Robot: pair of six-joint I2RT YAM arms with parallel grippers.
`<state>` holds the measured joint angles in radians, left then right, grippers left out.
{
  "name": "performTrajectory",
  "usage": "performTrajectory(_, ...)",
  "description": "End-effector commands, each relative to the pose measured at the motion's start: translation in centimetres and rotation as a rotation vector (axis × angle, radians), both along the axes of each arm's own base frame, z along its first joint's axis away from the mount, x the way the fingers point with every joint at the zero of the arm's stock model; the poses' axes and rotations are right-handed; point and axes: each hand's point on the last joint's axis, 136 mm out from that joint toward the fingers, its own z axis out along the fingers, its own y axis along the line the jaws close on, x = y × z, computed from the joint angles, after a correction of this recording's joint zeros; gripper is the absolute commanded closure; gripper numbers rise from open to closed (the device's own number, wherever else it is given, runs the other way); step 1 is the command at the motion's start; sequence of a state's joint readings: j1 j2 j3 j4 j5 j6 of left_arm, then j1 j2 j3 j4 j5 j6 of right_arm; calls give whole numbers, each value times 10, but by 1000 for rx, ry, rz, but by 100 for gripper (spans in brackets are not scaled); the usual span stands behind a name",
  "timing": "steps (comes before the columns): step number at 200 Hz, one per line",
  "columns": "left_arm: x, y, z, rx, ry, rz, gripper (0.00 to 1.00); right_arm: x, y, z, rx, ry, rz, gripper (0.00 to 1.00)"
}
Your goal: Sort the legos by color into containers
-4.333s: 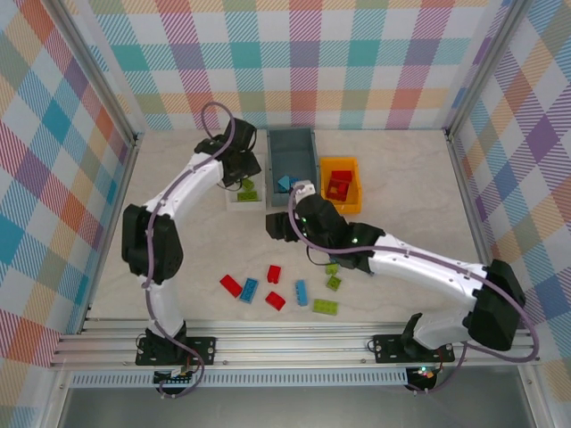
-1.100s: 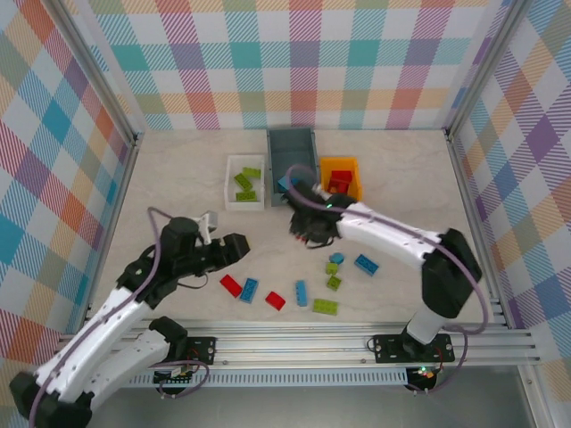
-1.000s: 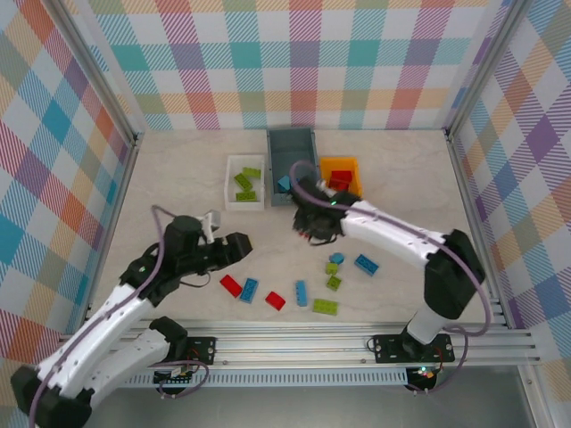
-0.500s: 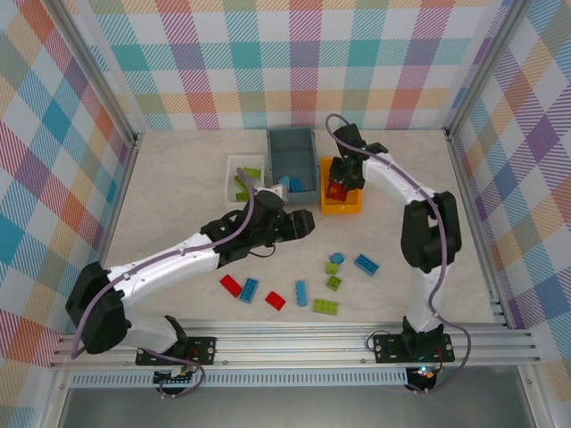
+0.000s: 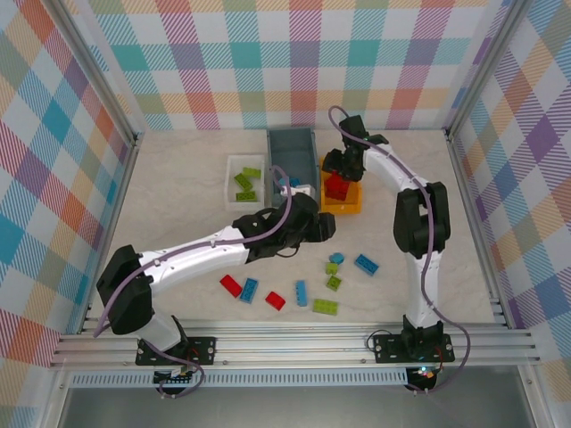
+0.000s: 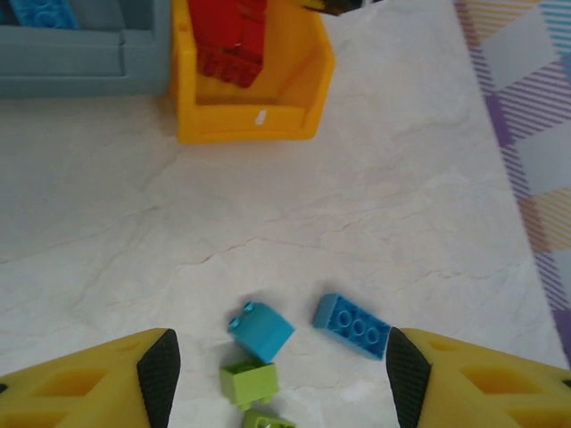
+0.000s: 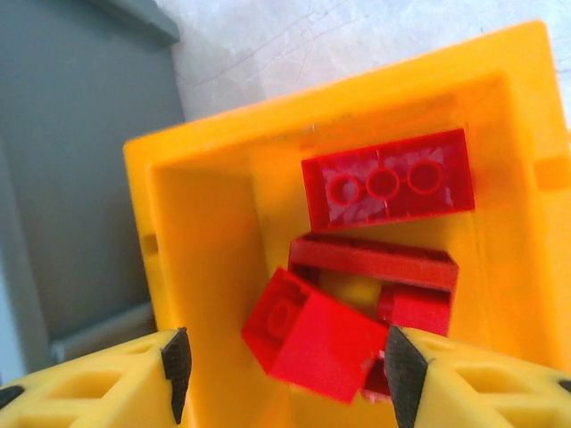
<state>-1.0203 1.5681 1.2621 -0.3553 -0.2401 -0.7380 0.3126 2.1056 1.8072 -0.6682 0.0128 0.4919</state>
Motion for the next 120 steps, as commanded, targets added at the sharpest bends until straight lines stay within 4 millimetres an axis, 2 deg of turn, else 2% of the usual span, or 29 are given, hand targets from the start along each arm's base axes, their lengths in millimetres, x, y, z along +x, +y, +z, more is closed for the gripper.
performTrajectory(1,-12,19,-7,91,39,71,38,-15,-2,69,30,-138,32,39)
performTrajectory(25,-33,31,-25,164,105,97,41,-47,-11,103,21,-215,31,40)
performTrajectory(45,-54,30,-41,189,162,80,43,-87,-18,117,11,-239,26,39)
performTrajectory(95,-108,-1,-65,247,193,-78,44,-202,-28,111,42,-188,48,37)
performTrajectory(120,-137,-24,-68,300,142,-297,40,-247,-41,109,60,-150,51,35)
